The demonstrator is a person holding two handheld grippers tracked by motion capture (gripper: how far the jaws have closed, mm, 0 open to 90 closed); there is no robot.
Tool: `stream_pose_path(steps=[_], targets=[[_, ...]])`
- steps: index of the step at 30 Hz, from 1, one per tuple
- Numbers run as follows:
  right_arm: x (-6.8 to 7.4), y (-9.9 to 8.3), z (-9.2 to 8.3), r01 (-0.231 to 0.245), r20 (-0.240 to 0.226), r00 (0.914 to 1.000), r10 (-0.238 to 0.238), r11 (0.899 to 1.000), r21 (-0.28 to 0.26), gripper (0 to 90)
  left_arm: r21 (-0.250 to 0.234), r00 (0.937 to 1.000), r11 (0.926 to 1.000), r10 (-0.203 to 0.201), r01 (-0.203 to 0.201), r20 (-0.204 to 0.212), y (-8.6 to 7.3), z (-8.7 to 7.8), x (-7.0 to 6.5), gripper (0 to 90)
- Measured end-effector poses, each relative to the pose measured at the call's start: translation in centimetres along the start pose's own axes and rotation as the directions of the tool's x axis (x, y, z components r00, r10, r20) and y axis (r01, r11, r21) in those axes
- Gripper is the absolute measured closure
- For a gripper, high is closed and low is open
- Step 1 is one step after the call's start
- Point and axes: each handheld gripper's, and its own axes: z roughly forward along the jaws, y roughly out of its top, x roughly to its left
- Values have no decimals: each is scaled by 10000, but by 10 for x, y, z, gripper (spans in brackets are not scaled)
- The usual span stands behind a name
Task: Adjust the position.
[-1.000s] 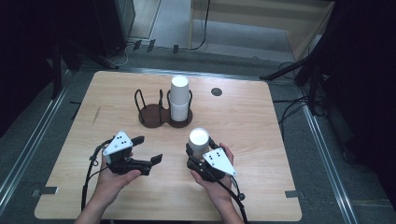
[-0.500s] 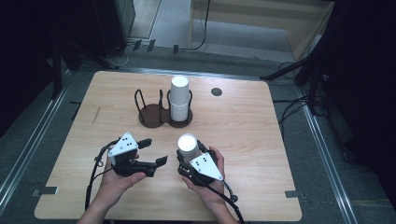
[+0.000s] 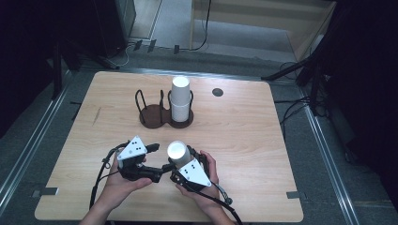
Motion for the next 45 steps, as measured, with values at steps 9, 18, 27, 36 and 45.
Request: stream_pose_path(steps=[9, 18, 27, 36, 45], targets=[[9, -1, 0, 496, -463, 9977, -501, 9987, -116, 293, 180, 9996, 9995, 270, -271, 40, 0, 3, -4, 176], [14, -1, -1, 707, -685, 9950, -725, 9971, -289, 290, 334, 9984, 9979, 551, -547, -89, -1, 4, -8, 307], [15, -2, -1, 872, -623, 9941, -890, 9957, -305, 279, 288, 9965, 9970, 730, -719, -396, -1, 3, -9, 354], [18, -2, 0, 979, -364, 9945, -977, 9952, 40, 181, 24, 9990, 9991, 415, -415, -178, 0, 0, -4, 370], [17, -6, 2, 963, -290, 9950, -960, 9953, 94, 244, 77, 9993, 9993, 371, -370, -63, 1, -3, -1, 366]])
